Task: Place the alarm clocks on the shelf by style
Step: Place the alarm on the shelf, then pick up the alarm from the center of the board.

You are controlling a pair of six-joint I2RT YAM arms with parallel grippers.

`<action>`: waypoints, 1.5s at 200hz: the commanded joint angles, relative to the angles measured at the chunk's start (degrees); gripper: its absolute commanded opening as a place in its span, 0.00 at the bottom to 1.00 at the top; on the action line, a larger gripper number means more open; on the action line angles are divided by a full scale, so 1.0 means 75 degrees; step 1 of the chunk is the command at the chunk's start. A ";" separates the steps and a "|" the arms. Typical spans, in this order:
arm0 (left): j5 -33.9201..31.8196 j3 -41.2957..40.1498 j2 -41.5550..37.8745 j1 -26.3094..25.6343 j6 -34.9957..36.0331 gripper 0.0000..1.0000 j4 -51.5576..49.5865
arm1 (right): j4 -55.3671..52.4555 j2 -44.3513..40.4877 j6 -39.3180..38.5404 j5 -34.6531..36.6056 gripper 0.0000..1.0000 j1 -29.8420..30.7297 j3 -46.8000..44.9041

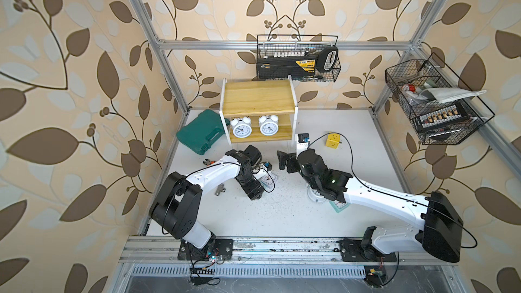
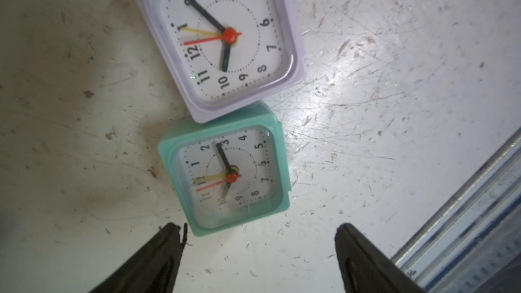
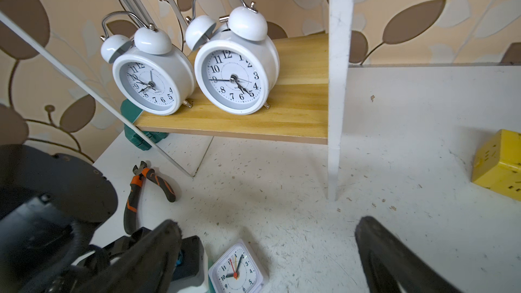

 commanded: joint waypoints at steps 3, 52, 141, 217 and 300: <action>-0.0424 -0.0053 0.0113 -0.0150 -0.0058 0.88 0.0164 | -0.0122 -0.0121 0.0168 -0.0024 0.99 -0.0015 -0.0202; -0.0540 -0.0080 0.0453 -0.0371 -0.0109 0.86 0.0317 | -0.0123 -0.0137 0.0247 -0.0047 0.99 -0.0029 -0.0258; -0.0723 -0.0042 0.0323 -0.0457 -0.0021 0.58 0.0377 | -0.0306 -0.0303 0.0435 -0.0174 0.99 -0.0208 -0.0427; -0.0712 -0.0114 -0.0613 -0.0422 0.0530 0.42 0.0272 | -0.1567 -0.0478 0.0807 -0.1829 0.99 -0.0809 -0.0146; 0.0329 0.0230 -0.2293 -0.0304 0.2411 0.42 0.0202 | -0.2679 -0.0718 0.1474 -0.5995 0.90 -0.2160 0.0124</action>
